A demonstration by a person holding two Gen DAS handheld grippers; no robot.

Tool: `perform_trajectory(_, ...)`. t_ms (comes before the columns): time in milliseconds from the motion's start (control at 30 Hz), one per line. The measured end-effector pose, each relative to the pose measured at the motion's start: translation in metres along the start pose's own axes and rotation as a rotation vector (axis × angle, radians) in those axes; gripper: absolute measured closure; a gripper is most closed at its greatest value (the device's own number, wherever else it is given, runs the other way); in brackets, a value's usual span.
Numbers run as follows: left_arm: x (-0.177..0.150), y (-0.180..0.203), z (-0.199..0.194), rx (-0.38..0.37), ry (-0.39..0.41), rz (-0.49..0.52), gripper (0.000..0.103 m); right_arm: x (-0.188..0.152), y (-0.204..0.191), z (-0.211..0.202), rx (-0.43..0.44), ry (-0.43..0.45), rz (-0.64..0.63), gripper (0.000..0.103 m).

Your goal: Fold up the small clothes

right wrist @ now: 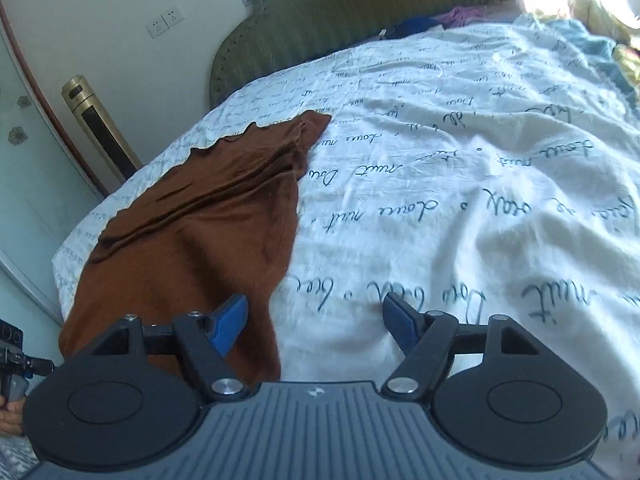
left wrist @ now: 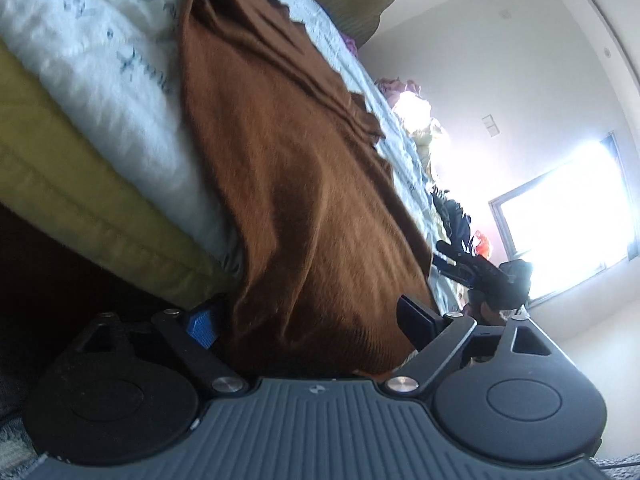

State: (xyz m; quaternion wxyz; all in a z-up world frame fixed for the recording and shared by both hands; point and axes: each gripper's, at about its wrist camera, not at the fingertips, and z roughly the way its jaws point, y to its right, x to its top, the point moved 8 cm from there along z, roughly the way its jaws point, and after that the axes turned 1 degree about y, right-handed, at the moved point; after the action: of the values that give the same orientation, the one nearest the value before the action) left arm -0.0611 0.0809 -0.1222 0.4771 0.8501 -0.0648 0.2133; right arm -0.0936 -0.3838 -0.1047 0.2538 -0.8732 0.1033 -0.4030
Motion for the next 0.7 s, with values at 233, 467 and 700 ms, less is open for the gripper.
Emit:
perform_trajectory(233,0.050,-0.008,-0.014,-0.007,0.104,-0.064,0.009,0.037,0.000,0.067,0.114,-0.094,0.076,0.024)
perform_trajectory(467,0.072,-0.006,-0.015,-0.038,0.151,-0.120,0.008,0.034,-0.021,0.080,0.112,-0.141,-0.008,0.024)
perform_trajectory(700,0.071,-0.008,-0.009,-0.019,0.103,-0.147,0.042,0.029,-0.032,0.087,0.110,-0.137,-0.059,0.030)
